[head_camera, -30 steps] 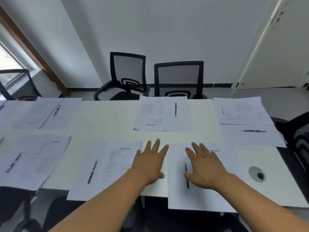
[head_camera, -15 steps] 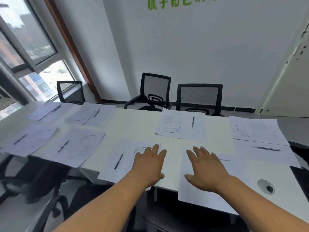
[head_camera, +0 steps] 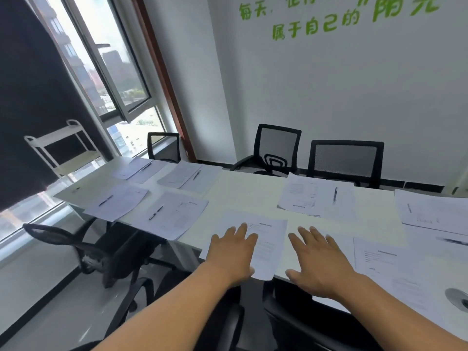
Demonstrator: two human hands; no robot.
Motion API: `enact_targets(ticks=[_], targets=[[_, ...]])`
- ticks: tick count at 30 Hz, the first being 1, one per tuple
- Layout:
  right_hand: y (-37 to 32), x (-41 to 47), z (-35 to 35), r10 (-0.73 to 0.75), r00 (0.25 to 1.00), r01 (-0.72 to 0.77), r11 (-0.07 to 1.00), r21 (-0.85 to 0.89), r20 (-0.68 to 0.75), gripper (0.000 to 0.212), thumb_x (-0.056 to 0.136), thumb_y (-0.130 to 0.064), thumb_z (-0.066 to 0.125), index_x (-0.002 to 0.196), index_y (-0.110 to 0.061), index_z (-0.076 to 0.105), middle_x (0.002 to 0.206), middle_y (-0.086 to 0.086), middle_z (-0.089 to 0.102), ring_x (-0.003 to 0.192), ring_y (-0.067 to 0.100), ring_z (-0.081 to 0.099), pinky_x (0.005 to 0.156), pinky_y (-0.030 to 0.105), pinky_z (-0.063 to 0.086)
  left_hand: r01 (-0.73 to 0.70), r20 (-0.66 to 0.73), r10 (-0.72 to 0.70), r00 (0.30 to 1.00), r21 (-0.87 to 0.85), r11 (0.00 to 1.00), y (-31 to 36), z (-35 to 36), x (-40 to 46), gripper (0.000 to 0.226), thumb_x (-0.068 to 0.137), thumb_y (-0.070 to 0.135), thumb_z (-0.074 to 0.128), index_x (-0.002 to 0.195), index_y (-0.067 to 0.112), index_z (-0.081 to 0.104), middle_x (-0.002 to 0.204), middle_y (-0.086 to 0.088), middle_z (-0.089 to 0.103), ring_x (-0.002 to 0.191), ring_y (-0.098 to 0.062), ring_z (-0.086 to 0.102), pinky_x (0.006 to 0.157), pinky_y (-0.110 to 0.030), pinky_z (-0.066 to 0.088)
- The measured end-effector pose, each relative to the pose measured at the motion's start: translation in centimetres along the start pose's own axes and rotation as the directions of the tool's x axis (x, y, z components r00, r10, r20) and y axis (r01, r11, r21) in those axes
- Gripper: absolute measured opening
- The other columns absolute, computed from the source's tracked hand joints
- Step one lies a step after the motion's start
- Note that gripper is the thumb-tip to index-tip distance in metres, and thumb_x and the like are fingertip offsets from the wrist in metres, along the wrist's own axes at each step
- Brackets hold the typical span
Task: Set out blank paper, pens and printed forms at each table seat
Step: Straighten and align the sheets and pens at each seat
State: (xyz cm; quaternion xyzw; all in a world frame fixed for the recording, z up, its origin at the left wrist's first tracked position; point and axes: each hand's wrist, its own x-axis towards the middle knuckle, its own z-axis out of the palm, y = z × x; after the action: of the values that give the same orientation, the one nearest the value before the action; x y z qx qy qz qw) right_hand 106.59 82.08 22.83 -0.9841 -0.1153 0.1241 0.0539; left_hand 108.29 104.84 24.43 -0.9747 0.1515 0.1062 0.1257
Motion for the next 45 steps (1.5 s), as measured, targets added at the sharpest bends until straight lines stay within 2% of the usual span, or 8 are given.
enact_targets(ticks=[7,13,20,27,36,39,42,45], targets=[[-6.3,3.0,0.4,0.035,0.999,-0.035,0.999,-0.030,0.010,0.091,0.100,-0.061,0.047,0.172,-0.024,0.005,0.181,0.007,-0.002,0.167,0.033,-0.005,0.135,0.055,0.006,-0.018,0.011,0.019,1.000,-0.019,1.000,-7.9,2.4,-0.2,0.083,0.100,0.044,0.071,0.167,0.025,0.027,0.181,-0.007,0.010,0.161,-0.036,0.026,0.118,-0.061,0.039],[-12.8,7.9,2.2,0.170,0.983,-0.169,0.985,-0.024,0.073,0.092,0.101,-0.061,0.048,0.172,-0.024,0.004,0.181,0.008,-0.003,0.167,0.033,-0.005,0.135,0.055,0.006,-0.141,0.077,0.144,0.987,-0.045,0.989,-16.6,6.8,2.3,0.085,0.098,0.049,0.072,0.167,0.027,0.027,0.178,-0.006,0.017,0.157,-0.034,0.033,0.117,-0.059,0.040],[-17.0,11.0,4.3,0.236,0.961,-0.231,0.972,-0.048,0.147,0.093,0.100,-0.064,0.049,0.171,-0.023,0.007,0.181,0.008,0.003,0.167,0.034,0.000,0.134,0.056,0.012,-0.249,0.126,0.261,0.957,-0.106,0.963,-20.9,10.0,4.5,0.087,0.098,0.053,0.073,0.167,0.027,0.028,0.178,-0.006,0.018,0.156,-0.034,0.035,0.119,-0.060,0.039],[-16.5,15.7,5.8,0.232,0.958,-0.227,0.973,-0.051,0.171,0.092,0.099,-0.063,0.050,0.171,-0.023,0.010,0.180,0.009,0.005,0.167,0.033,0.001,0.133,0.056,0.014,-0.274,0.156,0.289,0.944,-0.111,0.955,-21.8,11.4,9.7,0.088,0.097,0.053,0.074,0.168,0.028,0.028,0.175,-0.006,0.024,0.154,-0.033,0.038,0.117,-0.057,0.041],[-11.1,25.1,11.3,0.201,0.936,-0.204,0.979,-0.020,0.288,0.094,0.099,-0.064,0.050,0.171,-0.023,0.008,0.181,0.009,0.000,0.167,0.033,-0.001,0.133,0.056,0.013,-0.314,0.246,0.329,0.912,-0.097,0.944,-21.3,15.6,21.1,0.089,0.093,0.049,0.081,0.164,0.030,0.033,0.169,-0.006,0.032,0.150,-0.031,0.044,0.111,-0.052,0.048],[-9.6,27.6,13.6,0.191,0.924,-0.198,0.980,-0.010,0.331,0.097,0.099,-0.066,0.052,0.172,-0.024,0.005,0.181,0.007,-0.005,0.167,0.033,-0.003,0.133,0.056,0.012,-0.347,0.301,0.356,0.885,-0.085,0.934,-21.2,17.9,24.0,0.100,0.092,0.048,0.084,0.170,0.032,0.023,0.175,-0.007,0.023,0.158,-0.032,0.033,0.118,-0.055,0.043],[-8.3,29.5,15.5,0.182,0.915,-0.198,0.980,0.007,0.361,0.100,0.098,-0.065,0.054,0.172,-0.026,0.000,0.180,0.005,-0.012,0.167,0.033,-0.008,0.133,0.057,0.011,-0.366,0.352,0.369,0.860,-0.076,0.927,-21.1,19.9,26.3,0.114,0.092,0.044,0.086,0.174,0.035,0.007,0.183,-0.007,0.001,0.168,-0.034,0.010,0.128,-0.059,0.031],[-7.3,31.2,16.9,0.174,0.916,-0.197,0.980,0.027,0.362,0.103,0.096,-0.068,0.056,0.171,-0.029,-0.003,0.179,0.005,-0.020,0.166,0.035,-0.014,0.133,0.059,0.012,-0.380,0.377,0.385,0.842,-0.092,0.920,-21.0,21.9,28.3,0.128,0.087,0.040,0.090,0.173,0.038,-0.005,0.182,-0.010,-0.017,0.169,-0.038,-0.008,0.132,-0.061,0.022]])
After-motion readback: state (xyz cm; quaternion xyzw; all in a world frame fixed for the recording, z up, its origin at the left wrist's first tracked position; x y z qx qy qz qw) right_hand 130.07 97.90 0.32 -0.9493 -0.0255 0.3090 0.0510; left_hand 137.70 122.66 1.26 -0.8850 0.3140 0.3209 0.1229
